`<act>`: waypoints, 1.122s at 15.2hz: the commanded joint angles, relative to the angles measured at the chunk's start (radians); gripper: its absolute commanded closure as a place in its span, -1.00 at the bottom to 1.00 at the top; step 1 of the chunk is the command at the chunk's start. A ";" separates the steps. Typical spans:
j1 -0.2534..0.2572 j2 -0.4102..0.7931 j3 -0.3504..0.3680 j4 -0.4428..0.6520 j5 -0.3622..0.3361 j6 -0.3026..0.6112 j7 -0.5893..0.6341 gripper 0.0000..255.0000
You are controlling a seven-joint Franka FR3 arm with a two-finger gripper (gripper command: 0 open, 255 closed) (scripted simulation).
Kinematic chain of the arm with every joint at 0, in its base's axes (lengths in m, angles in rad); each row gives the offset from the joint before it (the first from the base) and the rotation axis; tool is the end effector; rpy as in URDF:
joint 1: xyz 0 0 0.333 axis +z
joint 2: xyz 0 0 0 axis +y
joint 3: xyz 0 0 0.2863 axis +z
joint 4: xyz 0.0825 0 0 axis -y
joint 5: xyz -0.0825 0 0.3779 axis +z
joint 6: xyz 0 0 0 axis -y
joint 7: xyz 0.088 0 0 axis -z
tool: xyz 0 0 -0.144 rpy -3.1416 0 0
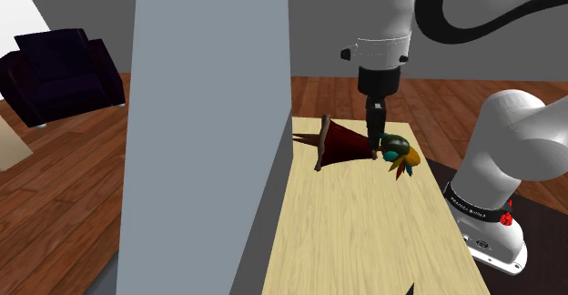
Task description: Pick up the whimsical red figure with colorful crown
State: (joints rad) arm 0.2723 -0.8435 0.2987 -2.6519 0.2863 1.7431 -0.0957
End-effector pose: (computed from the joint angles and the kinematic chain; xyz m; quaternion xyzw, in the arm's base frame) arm 0.2502 0.1904 0.4147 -0.9678 -0.2468 0.0446 0.0211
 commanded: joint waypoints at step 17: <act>0.006 0.011 0.015 -0.053 0.015 0.065 -0.005 1.00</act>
State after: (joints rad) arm 0.2785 -0.8298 0.3162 -2.7093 0.3029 1.8153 -0.1011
